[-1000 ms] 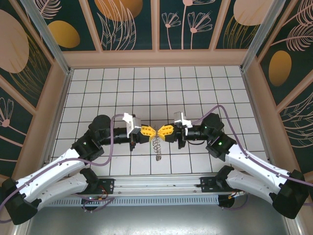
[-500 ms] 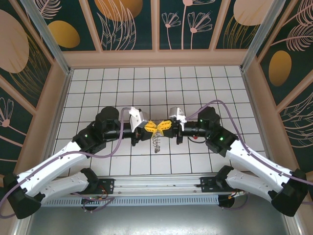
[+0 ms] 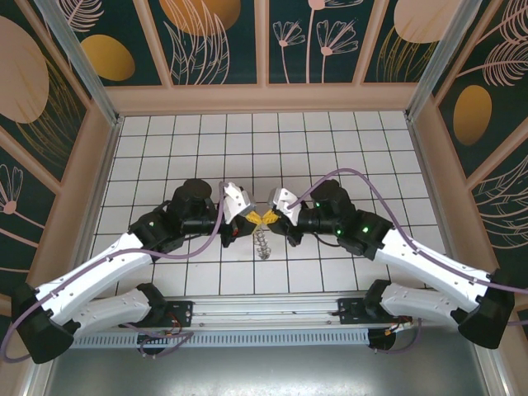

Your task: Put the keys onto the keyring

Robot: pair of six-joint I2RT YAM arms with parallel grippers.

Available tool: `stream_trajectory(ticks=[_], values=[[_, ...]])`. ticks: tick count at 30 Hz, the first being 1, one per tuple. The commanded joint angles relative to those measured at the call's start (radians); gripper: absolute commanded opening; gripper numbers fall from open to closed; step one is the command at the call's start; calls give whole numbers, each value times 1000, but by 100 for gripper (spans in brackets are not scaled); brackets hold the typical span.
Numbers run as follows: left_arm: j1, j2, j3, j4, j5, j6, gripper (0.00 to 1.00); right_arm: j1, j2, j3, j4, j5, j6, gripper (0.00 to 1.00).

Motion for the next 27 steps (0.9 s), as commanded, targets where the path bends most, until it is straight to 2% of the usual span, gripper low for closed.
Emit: stream_trajectory(ticks=[1,4,7,17,27], values=[[-15,-47,-27,114,62,3,0,15,-101,-37,204,-105,23,13],[-15,-100,-50,179,101,-20,0,-23,-150,-98,257,-169,80,30],[-16,-133,-67,231,157,-37,0,-54,-162,-134,291,-214,129,34],[-16,-166,-105,344,211,-68,0,-103,-163,-194,464,-412,220,33],[-16,-149,-128,421,222,-92,0,-106,-153,-227,545,-477,256,30]])
